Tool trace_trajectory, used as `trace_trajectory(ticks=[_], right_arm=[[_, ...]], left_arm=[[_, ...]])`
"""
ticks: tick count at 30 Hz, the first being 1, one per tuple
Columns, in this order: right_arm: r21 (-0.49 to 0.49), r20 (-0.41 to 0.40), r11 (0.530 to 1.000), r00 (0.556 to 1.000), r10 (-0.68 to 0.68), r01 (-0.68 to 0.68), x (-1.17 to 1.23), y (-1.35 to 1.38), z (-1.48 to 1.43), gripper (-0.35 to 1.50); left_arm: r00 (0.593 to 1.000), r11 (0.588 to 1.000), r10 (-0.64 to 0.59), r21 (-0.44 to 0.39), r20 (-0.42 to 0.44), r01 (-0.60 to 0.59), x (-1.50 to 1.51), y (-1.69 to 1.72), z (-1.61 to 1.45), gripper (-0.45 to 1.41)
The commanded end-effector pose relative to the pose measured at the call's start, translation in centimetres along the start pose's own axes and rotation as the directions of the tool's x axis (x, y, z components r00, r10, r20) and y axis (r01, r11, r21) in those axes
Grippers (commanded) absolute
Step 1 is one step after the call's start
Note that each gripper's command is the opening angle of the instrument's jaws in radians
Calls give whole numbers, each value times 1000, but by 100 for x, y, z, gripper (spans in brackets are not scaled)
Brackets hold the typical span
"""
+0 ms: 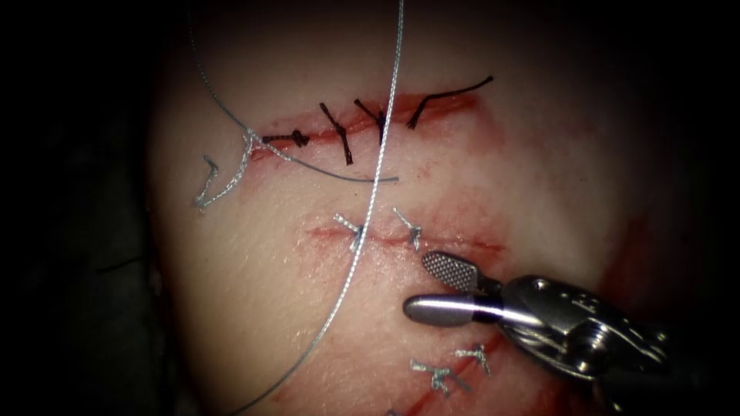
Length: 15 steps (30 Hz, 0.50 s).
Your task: Wound Closure
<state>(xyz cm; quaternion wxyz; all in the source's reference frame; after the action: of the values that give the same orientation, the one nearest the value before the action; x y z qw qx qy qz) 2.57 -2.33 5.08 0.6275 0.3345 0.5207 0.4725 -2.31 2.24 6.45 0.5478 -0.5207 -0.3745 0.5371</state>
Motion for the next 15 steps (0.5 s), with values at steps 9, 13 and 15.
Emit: trace_trajectory(ticks=[9,13,15], right_arm=[[-20,-15,999,999,43,-43,-11,-4,41,137],[-27,-18,998,998,54,-54,-16,-1,58,137],[-26,-15,998,999,48,-49,-19,0,65,137]], left_arm=[[1000,1000,11,-4,-3,-11,7,5,11,-45],[1000,1000,12,-5,-2,-12,6,5,12,-45],[1000,1000,12,-5,-2,-12,6,5,13,-45]])
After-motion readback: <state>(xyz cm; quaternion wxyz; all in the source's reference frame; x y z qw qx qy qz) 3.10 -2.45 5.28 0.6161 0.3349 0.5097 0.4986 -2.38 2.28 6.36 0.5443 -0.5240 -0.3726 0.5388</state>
